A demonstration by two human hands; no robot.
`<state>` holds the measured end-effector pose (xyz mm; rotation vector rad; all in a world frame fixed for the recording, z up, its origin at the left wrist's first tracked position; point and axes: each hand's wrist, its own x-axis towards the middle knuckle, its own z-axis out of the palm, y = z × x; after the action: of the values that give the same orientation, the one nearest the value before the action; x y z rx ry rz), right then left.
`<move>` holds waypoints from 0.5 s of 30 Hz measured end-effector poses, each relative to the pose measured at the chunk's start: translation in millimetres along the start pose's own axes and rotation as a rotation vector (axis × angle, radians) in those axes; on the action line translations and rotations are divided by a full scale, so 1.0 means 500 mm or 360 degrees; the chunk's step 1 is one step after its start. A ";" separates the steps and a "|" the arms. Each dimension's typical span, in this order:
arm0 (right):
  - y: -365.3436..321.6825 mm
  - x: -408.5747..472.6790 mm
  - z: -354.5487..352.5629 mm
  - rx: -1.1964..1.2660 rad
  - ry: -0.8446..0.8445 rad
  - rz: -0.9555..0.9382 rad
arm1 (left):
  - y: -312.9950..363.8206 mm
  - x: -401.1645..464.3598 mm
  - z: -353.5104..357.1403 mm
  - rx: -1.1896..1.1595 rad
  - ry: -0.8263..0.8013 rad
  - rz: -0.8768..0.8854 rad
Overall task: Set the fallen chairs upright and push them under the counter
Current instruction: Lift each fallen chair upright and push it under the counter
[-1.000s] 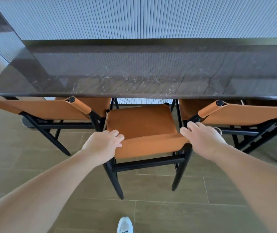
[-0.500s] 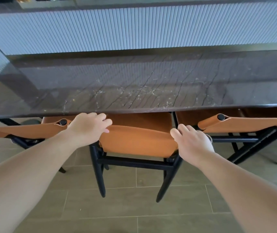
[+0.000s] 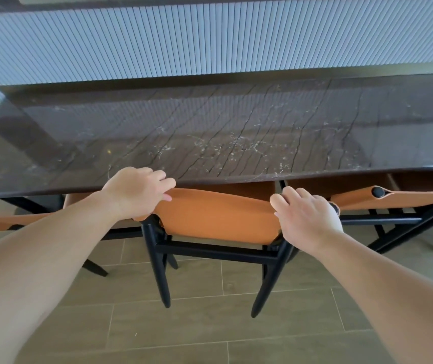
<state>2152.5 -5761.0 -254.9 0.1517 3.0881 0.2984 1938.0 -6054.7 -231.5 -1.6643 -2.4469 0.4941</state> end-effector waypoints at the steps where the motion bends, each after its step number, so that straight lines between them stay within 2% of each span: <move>1: -0.003 0.004 0.000 -0.0006 -0.0010 0.0004 | -0.007 -0.002 0.003 -0.0004 0.0008 0.0012; 8: -0.013 0.054 -0.021 -0.0040 -0.0001 0.0005 | -0.024 0.007 0.011 -0.0078 -0.0103 -0.0138; 15: -0.014 0.066 -0.018 -0.0029 -0.0072 0.0029 | -0.037 0.010 0.022 -0.0162 -0.0152 -0.0147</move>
<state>2118.6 -5766.2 -248.5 0.1834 3.0395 0.3193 1916.4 -6058.2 -235.7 -1.5900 -2.6452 0.4534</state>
